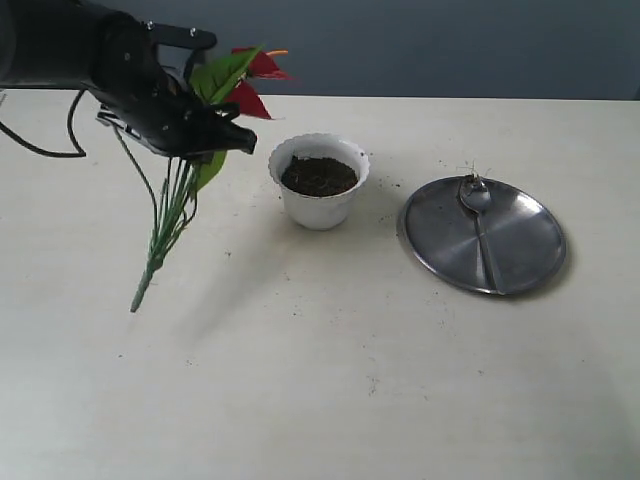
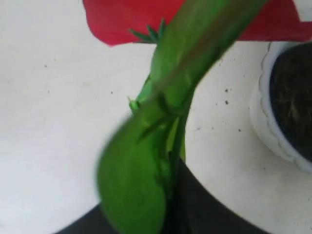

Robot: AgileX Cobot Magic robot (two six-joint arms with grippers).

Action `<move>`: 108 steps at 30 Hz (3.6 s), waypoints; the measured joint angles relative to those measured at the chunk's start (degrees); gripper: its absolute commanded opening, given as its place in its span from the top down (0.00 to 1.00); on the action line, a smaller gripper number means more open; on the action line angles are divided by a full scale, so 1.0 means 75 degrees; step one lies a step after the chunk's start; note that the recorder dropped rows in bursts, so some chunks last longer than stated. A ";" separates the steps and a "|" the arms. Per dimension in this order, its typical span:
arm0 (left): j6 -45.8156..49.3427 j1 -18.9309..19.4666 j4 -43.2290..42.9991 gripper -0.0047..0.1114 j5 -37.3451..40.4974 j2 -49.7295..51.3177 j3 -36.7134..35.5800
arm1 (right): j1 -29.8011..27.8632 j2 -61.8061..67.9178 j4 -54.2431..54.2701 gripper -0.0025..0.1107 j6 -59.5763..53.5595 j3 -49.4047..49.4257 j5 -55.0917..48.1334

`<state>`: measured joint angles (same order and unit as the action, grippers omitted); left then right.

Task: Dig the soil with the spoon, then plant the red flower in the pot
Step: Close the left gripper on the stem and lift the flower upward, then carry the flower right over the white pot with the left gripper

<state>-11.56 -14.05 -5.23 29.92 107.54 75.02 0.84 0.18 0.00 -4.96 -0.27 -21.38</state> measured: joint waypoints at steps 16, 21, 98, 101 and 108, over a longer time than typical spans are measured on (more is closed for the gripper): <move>0.0014 0.0645 -0.0099 0.96 -0.1721 -0.1639 0.0000 | 0.0000 0.0000 0.0000 0.98 0.0000 0.0000 0.0000; 0.0029 0.0645 -0.0083 0.96 -0.2612 -0.1874 0.0000 | 0.0000 0.0000 0.0000 0.98 0.0000 0.0000 0.0000; -0.4238 0.0645 -0.6207 0.96 -1.1581 -0.0173 -0.0124 | 0.0000 0.0000 0.0000 0.98 0.0000 0.0000 0.0000; -0.4358 0.0645 -0.6564 0.96 -1.1597 0.0030 0.0185 | 0.0000 0.0000 0.0000 0.98 0.0000 0.0000 0.0000; -0.4492 0.0645 -0.6989 0.96 -1.1703 0.0404 0.0572 | 0.0000 0.0000 0.0000 0.98 0.0000 0.0000 0.0000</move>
<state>-45.25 -9.22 -57.65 -57.85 110.57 79.31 0.84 0.18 0.00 -4.96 -0.27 -21.38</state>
